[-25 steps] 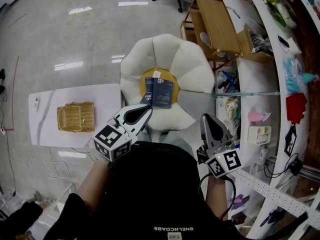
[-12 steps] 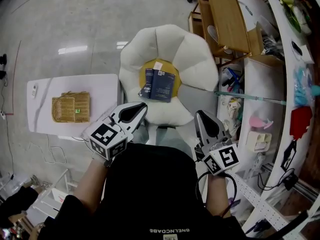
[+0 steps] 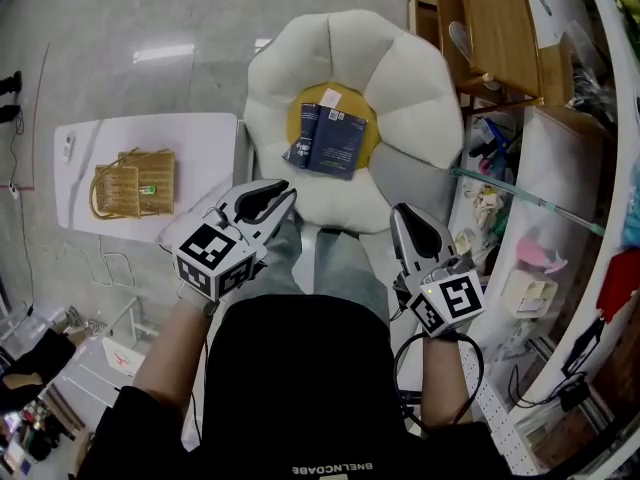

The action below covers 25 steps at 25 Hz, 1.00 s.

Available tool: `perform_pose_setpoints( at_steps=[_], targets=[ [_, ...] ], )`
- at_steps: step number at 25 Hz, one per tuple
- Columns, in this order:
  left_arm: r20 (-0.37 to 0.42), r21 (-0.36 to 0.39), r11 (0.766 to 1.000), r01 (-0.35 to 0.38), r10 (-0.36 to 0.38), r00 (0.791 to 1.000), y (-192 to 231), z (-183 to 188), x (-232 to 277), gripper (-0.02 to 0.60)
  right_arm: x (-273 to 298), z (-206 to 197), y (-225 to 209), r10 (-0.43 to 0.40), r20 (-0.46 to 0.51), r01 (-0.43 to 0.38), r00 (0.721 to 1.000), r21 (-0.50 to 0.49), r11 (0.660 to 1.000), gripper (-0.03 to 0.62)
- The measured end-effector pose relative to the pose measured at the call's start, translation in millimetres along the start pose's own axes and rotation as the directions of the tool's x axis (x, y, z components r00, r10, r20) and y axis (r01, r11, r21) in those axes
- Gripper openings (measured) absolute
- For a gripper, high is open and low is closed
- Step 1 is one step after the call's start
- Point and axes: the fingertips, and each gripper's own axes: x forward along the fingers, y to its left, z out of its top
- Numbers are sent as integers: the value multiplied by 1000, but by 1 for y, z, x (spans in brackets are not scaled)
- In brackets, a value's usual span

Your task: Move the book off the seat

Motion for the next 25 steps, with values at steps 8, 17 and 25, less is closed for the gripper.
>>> perform_pose_setpoints(
  at_steps=[8, 17, 25],
  targets=[
    [-56, -66, 995, -80, 76, 996, 41, -50, 46, 91, 48, -75, -57, 9, -93, -2, 996, 73, 997, 15],
    [-118, -117, 989, -95, 81, 990, 89, -116, 121, 133, 101, -169, -115, 5, -175, 26, 985, 175, 984, 37],
    [-183, -147, 987, -62, 34, 983, 125, -186, 186, 143, 143, -247, -152, 25, -248, 35, 968, 232, 972, 115]
  ],
)
